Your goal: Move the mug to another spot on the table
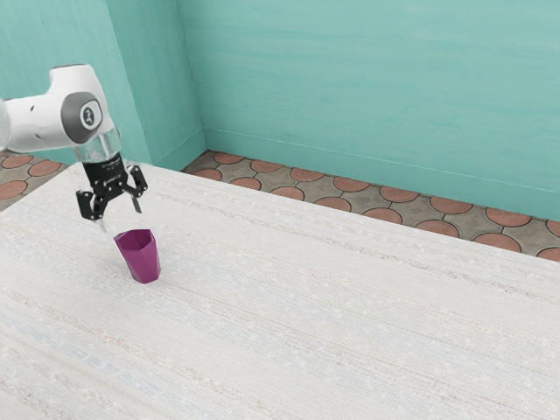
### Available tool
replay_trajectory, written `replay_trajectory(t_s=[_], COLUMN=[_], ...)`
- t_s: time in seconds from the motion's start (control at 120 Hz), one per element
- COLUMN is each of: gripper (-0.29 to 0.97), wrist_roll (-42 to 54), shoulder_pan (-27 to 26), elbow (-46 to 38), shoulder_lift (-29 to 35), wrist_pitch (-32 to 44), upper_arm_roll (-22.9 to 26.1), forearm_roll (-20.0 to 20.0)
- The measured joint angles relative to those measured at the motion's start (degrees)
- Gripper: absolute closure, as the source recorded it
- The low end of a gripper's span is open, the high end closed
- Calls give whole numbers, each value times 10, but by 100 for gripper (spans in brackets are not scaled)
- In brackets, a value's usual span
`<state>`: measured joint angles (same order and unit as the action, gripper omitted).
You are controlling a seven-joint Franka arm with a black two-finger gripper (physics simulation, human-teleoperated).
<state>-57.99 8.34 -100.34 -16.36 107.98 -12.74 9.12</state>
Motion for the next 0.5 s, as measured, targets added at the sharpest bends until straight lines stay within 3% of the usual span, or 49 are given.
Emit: replay_trajectory(t_s=[0.5], gripper=[0], wrist_roll=[10], shoulder_pan=[25], elbow=[37], shoulder_lift=[-84], wrist_pitch=[58], upper_arm_roll=[0], forearm_roll=[-3])
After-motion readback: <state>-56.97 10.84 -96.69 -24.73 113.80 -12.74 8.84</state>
